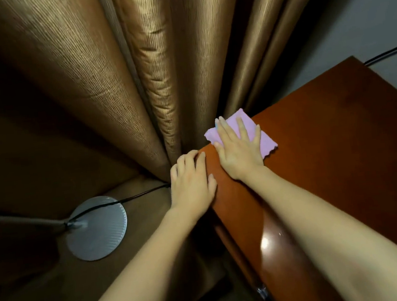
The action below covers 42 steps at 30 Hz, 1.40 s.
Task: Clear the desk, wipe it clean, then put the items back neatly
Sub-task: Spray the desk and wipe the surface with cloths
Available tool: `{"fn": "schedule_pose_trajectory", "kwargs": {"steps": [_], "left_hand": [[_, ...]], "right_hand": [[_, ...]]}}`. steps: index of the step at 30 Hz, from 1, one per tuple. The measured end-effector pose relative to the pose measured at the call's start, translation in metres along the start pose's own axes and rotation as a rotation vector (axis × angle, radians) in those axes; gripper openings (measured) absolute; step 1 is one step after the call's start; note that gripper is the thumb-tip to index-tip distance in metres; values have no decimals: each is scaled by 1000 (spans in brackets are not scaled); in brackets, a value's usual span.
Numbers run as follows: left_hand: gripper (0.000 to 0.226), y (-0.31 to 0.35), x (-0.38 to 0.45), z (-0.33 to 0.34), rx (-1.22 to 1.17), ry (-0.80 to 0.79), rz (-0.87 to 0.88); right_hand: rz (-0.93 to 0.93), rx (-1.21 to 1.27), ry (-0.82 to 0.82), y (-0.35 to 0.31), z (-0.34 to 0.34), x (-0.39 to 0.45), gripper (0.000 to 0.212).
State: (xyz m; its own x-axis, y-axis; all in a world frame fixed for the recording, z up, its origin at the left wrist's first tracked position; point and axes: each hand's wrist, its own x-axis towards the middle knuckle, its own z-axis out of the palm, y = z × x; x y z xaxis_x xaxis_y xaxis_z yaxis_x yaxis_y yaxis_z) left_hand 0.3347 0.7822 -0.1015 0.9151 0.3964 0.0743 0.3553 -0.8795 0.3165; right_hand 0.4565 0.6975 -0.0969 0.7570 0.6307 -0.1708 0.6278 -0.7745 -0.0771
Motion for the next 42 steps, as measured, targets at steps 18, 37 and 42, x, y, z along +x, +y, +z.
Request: {"fn": "schedule_pose_trajectory", "kwargs": {"steps": [18, 37, 42], "left_hand": [[48, 62, -63, 12, -33, -34, 8], [53, 267, -281, 62, -26, -173, 217], [54, 323, -358, 78, -7, -202, 321]], "right_hand": [[14, 38, 12, 38, 16, -115, 61], [453, 26, 24, 201, 60, -431, 75], [567, 52, 33, 233, 76, -532, 75]]}}
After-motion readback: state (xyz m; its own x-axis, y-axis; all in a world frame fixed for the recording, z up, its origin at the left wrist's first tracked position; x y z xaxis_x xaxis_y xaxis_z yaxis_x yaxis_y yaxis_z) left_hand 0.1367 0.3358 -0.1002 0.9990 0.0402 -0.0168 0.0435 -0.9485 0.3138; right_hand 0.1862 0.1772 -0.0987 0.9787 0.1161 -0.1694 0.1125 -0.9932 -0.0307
